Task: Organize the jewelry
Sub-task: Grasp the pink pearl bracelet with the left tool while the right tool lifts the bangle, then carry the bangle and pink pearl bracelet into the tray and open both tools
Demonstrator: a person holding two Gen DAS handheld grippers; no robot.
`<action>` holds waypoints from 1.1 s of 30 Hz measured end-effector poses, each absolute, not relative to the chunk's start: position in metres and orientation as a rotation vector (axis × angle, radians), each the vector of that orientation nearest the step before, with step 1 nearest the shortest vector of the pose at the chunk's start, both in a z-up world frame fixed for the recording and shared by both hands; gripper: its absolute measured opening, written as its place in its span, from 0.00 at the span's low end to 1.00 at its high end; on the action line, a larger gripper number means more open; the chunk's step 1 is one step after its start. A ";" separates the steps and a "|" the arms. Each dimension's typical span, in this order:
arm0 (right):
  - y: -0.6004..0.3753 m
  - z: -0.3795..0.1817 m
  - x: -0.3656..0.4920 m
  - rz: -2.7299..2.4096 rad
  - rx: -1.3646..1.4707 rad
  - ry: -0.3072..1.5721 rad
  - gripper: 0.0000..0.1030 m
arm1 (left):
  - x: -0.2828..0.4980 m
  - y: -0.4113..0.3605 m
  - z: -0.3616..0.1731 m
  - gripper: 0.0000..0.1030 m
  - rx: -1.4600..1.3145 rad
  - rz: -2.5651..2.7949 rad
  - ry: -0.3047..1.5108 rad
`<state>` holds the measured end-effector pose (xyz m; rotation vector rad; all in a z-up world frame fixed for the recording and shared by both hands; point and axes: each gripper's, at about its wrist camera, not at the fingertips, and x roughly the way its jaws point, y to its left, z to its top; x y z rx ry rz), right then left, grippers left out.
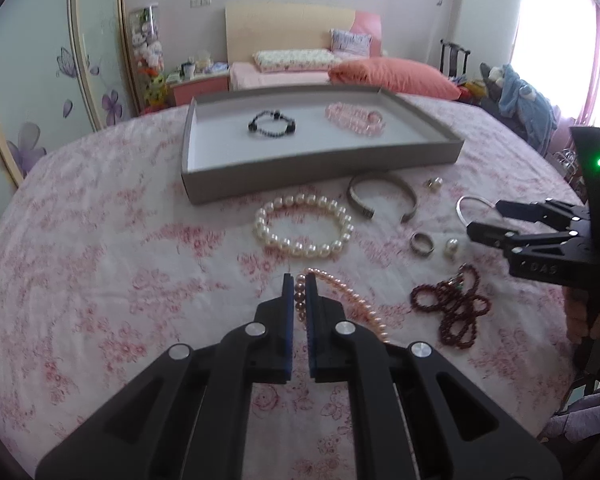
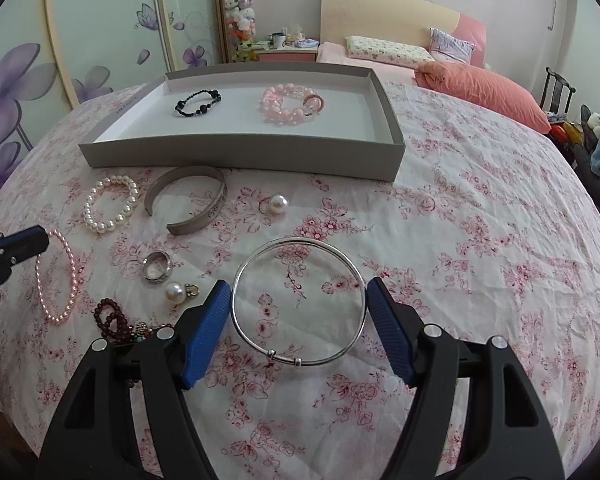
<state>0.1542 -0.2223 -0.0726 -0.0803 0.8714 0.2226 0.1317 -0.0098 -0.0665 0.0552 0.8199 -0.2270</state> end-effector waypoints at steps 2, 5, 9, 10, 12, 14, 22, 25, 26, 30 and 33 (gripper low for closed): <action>-0.221 -0.070 0.153 0.226 -0.084 0.863 0.68 | 0.128 -0.009 -0.060 0.06 0.049 -0.237 0.795; -0.221 -0.067 0.151 0.232 -0.086 0.851 0.68 | 0.126 -0.010 -0.052 0.06 0.043 -0.245 0.770; -0.220 -0.062 0.148 0.238 -0.079 0.838 0.68 | 0.122 -0.010 -0.042 0.06 0.029 -0.256 0.734; -0.221 -0.061 0.148 0.240 -0.076 0.834 0.68 | 0.121 -0.009 -0.040 0.06 0.026 -0.258 0.726; -0.221 -0.059 0.147 0.241 -0.069 0.826 0.68 | 0.118 -0.008 -0.036 0.06 0.019 -0.261 0.709; -0.221 -0.056 0.146 0.245 -0.060 0.815 0.68 | 0.117 -0.007 -0.032 0.06 0.013 -0.263 0.693; -0.220 -0.049 0.141 0.253 -0.041 0.782 0.68 | 0.113 -0.005 -0.020 0.06 -0.003 -0.263 0.648; -0.219 -0.045 0.139 0.258 -0.036 0.762 0.68 | 0.112 -0.004 -0.017 0.06 -0.012 -0.262 0.638; -0.218 -0.043 0.137 0.261 -0.037 0.752 0.68 | 0.111 -0.004 -0.016 0.06 -0.015 -0.261 0.634; -0.216 -0.034 0.132 0.271 -0.036 0.706 0.68 | 0.111 -0.003 -0.013 0.06 -0.026 -0.255 0.622; -0.213 -0.025 0.129 0.278 -0.035 0.664 0.68 | 0.110 -0.003 -0.008 0.06 -0.034 -0.249 0.605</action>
